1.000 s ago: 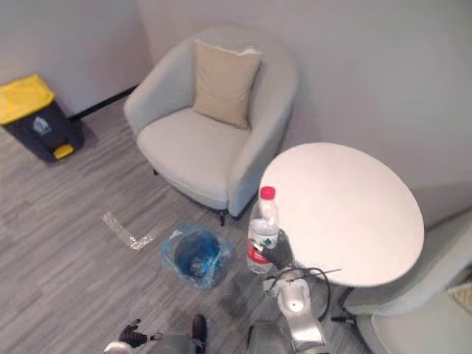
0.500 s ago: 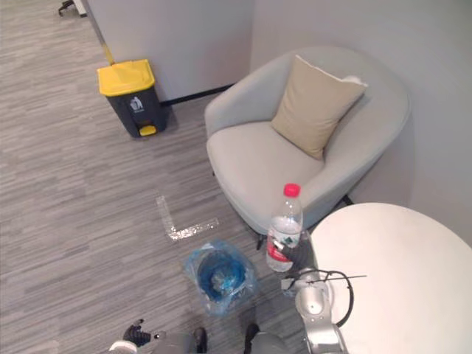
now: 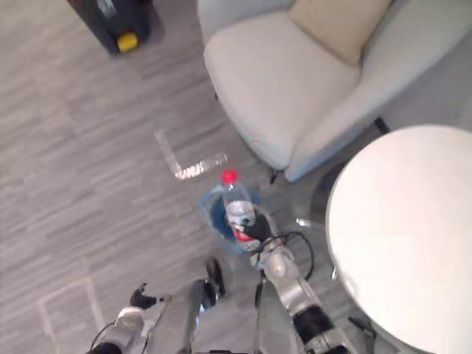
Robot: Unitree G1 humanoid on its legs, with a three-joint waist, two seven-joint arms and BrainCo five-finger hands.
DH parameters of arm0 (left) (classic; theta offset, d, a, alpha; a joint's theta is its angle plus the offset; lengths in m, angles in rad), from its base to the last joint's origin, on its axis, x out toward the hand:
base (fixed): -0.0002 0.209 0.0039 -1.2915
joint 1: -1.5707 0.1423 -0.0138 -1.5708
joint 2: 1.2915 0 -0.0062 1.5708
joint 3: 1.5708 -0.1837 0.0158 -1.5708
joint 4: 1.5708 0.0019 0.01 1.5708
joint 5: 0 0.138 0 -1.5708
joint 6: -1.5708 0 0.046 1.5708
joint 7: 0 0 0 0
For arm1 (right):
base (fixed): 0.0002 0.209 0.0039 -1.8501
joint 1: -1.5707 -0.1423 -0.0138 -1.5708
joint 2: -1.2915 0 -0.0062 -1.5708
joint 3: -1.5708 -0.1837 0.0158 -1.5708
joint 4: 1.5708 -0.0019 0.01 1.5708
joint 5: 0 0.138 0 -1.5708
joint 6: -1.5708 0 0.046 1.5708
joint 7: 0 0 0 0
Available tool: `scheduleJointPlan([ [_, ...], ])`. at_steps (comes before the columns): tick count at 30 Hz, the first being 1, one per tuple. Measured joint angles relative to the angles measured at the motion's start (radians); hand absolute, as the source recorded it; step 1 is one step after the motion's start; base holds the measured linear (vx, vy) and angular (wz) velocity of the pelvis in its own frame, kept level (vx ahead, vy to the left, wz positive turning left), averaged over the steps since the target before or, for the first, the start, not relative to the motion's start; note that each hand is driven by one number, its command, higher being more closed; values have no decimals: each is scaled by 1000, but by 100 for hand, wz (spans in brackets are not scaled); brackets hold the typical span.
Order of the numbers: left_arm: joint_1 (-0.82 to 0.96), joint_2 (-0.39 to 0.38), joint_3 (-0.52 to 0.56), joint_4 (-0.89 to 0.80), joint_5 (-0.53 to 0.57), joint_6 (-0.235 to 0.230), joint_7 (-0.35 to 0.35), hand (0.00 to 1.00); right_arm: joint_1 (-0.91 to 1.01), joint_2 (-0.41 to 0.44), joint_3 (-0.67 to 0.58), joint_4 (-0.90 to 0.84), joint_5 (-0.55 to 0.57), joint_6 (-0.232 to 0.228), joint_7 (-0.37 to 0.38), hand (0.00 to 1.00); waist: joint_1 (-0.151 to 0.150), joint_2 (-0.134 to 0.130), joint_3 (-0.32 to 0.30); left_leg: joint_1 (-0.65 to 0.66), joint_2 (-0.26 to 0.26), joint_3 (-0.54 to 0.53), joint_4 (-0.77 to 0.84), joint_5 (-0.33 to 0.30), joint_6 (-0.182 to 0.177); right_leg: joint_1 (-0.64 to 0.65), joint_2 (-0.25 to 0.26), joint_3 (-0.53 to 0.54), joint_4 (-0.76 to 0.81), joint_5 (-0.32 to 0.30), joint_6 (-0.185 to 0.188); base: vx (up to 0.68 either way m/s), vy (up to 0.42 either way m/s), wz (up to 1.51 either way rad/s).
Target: Gather rubbish on tea table into small bin, then transfer packed bag to large trash can.
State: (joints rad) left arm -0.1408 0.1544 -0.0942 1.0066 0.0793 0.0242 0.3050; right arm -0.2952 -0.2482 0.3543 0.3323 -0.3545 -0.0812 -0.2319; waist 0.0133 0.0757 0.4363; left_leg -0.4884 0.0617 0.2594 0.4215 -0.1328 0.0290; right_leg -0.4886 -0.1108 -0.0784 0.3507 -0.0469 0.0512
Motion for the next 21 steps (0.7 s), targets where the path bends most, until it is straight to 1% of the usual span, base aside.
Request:
scheduleJointPlan([
  [2, -16, -3, 16, -25, -23, -1, 22, 0, -37, 0, 2, -3, -1, 12, -27, 100, 5, 0, 15, -60, 3, -5, 24, 2, 3, -64, -9, -5, 40, -4, -4, -207, -13, 21],
  [3, -18, -8, 26, -27, -24, -1, 24, 0, -39, 0, 2, -3, -1, 12, -30, 100, 11, 0, 16, -70, 2, -6, 24, 2, 3, -74, -10, -6, 46, -6, -6, -72, -16, 13],
  [5, -25, -13, 51, -46, -28, -6, 25, 0, -64, 0, 2, -3, -2, 13, -42, 100, 28, -3, 45, -87, -1, -18, 29, -1, -4, -90, -15, -18, 65, -15, -12, -67, -33, 15],
  [6, -36, -17, 71, -71, -41, -14, 33, 0, -108, -1, 14, -17, -4, 14, -52, 100, 31, -5, 41, -163, 8, -26, 73, 8, 5, -163, -17, -25, 105, -16, -15, -138, -38, 29],
  [7, -66, -22, 89, -98, -59, -20, 62, 0, -166, -9, 10, -43, -25, 20, -83, 100, 41, -4, 39, -278, 18, -39, 117, -4, -5, -268, -17, -36, 144, -23, -21, -130, -31, 36],
  [8, -82, -20, 108, -106, -57, -22, 66, 0, -203, -12, 8, -40, -35, 21, -95, 100, 45, -3, 40, -326, 17, -48, 124, 0, -5, -313, -19, -43, 152, -24, -21, -129, -29, 47],
  [9, -115, -24, 122, -112, -80, -25, 82, 0, -268, -28, 7, -23, -38, 36, -111, 100, 50, -5, 57, -387, 17, -51, 121, 18, -9, -373, -28, -56, 165, -20, -25, -98, -31, 43],
  [10, -132, -28, 131, -120, -85, -27, 91, 0, -318, -38, 5, -5, -38, 47, -119, 100, 58, -6, 87, -404, 16, -54, 124, 27, -6, -390, -30, -59, 182, -22, -28, -92, -35, 48],
  [11, -142, -36, 137, -137, -89, -29, 101, 0, -355, -41, -6, 10, -38, 64, -128, 100, 70, -9, 101, -437, 15, -63, 135, 34, -3, -424, -36, -69, 206, -27, -37, -48, -23, 33],
  [12, -142, -41, 139, -146, -93, -30, 107, 0, -362, -43, -10, 10, -38, 65, -135, 100, 75, -9, 101, -453, 14, -68, 143, 41, 5, -439, -41, -77, 220, -31, -42, -22, -5, 39],
  [15, -149, -59, 140, -197, -106, -42, 126, 0, -424, -50, -28, 19, -37, 66, -170, 100, 89, -10, 100, -525, -6, -82, 151, 53, 3, -524, -67, -80, 281, -50, -48, 4, 6, 35],
  [18, -157, -63, 139, -221, -112, -56, 131, 0, -499, -50, -36, 87, -37, 71, -184, 100, 93, -10, 100, -562, -13, -81, 149, 51, -3, -562, -80, -84, 291, -55, -47, 17, 8, 18],
  [21, -164, -64, 139, -246, -112, -62, 132, 0, -527, -50, -44, 120, -37, 75, -209, 100, 93, -10, 98, -596, -14, -75, 149, 53, -4, -595, -87, -86, 294, -55, -47, 11, 17, 13],
])
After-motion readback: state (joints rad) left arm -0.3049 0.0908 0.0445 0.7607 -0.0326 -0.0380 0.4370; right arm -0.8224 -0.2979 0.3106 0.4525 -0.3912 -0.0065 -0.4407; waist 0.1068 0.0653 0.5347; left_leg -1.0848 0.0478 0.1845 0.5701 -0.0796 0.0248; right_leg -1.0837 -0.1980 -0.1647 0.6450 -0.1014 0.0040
